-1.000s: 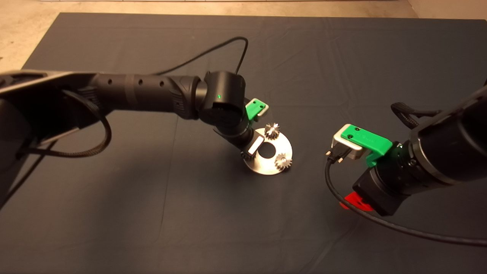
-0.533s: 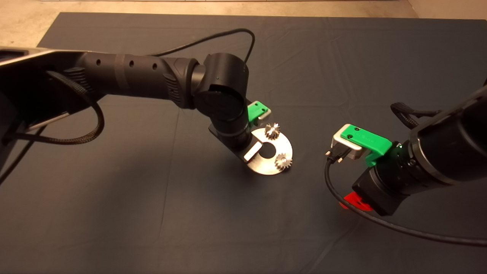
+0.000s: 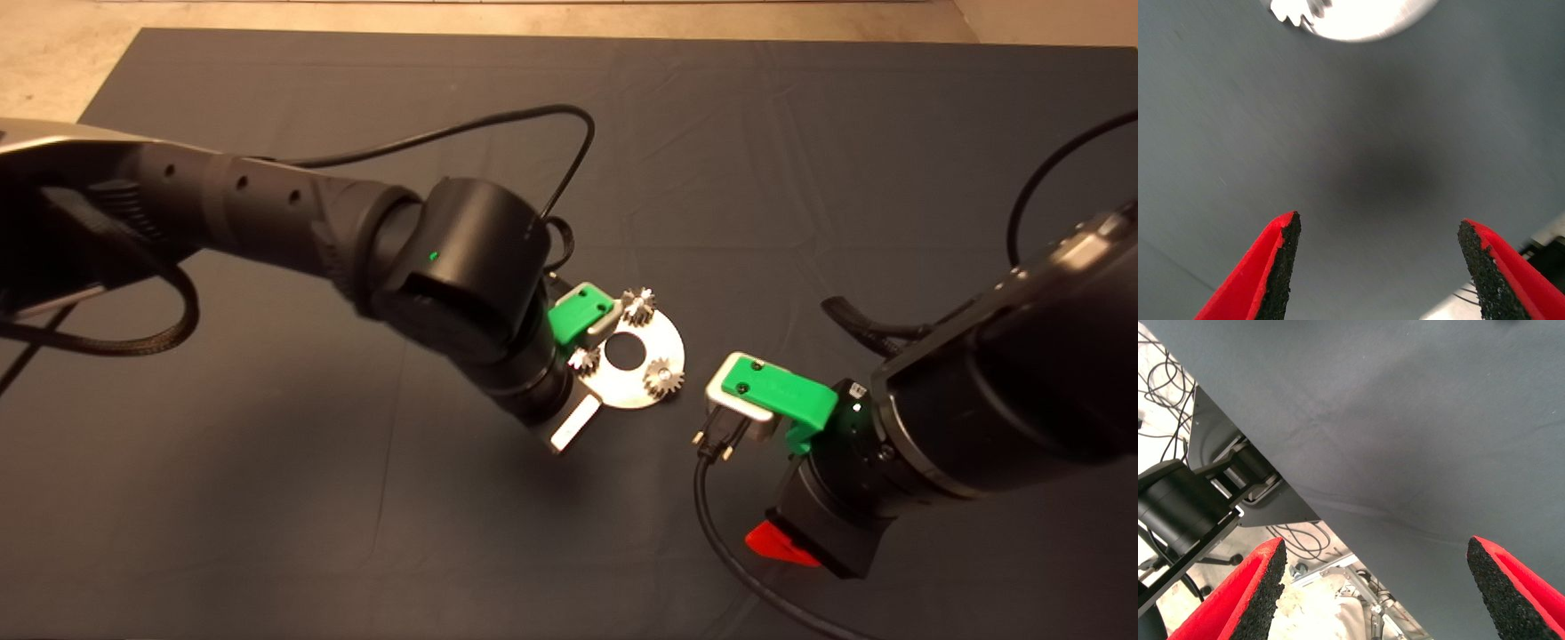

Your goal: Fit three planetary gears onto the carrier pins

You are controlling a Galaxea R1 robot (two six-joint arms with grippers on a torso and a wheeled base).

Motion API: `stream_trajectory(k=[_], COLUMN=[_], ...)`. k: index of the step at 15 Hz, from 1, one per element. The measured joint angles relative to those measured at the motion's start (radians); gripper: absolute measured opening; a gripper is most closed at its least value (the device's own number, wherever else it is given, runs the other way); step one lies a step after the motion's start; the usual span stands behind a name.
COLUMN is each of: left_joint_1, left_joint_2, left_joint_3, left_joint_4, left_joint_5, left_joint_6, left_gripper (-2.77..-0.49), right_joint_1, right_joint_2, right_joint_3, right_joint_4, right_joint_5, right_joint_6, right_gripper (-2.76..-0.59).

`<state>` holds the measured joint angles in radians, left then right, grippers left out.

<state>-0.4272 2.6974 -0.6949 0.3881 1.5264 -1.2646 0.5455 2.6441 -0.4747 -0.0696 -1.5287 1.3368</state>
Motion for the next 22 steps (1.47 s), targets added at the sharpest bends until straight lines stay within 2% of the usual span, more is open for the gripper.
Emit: stream_trajectory(k=[3, 7, 9, 11, 14, 16, 21, 22], left_joint_1=[0.000, 0.000, 0.000, 0.000, 0.000, 0.000, 0.000, 0.000], left_joint_2=[-0.011, -0.042, -0.065, -0.084, -0.086, -0.086, -0.088, -0.088], left_joint_3=[0.082, 0.168, 0.237, 0.280, 0.312, 0.325, 0.333, 0.333], left_joint_4=[0.000, 0.001, -0.005, -0.025, -0.029, -0.039, -0.042, -0.042], left_joint_5=[-0.001, 0.000, -0.001, 0.000, 0.000, 0.000, 0.000, 0.000], left_joint_6=[-0.085, -0.131, -0.147, -0.165, -0.185, -0.192, -0.206, -0.211], left_gripper=[-1.62, -1.62, -1.62, -1.62, -1.62, -1.62, -1.62, -1.62], right_joint_1=[-0.017, -0.030, -0.064, -0.097, -0.106, -0.105, -0.104, -0.104], right_joint_2=[0.014, 0.038, 0.062, 0.096, 0.158, 0.163, 0.177, 0.178], right_joint_3=[0.000, 0.000, 0.003, 0.014, 0.020, 0.021, 0.035, 0.040], right_joint_4=[0.000, 0.000, -0.004, -0.013, -0.026, -0.032, -0.039, -0.039], right_joint_5=[-0.004, -0.006, -0.005, -0.005, -0.002, -0.003, -0.004, -0.004], right_joint_6=[0.000, 0.000, 0.000, 0.011, 0.033, 0.041, 0.053, 0.073], right_gripper=[-1.36, -1.36, -1.36, -1.36, -1.36, -1.36, -1.36, -1.36])
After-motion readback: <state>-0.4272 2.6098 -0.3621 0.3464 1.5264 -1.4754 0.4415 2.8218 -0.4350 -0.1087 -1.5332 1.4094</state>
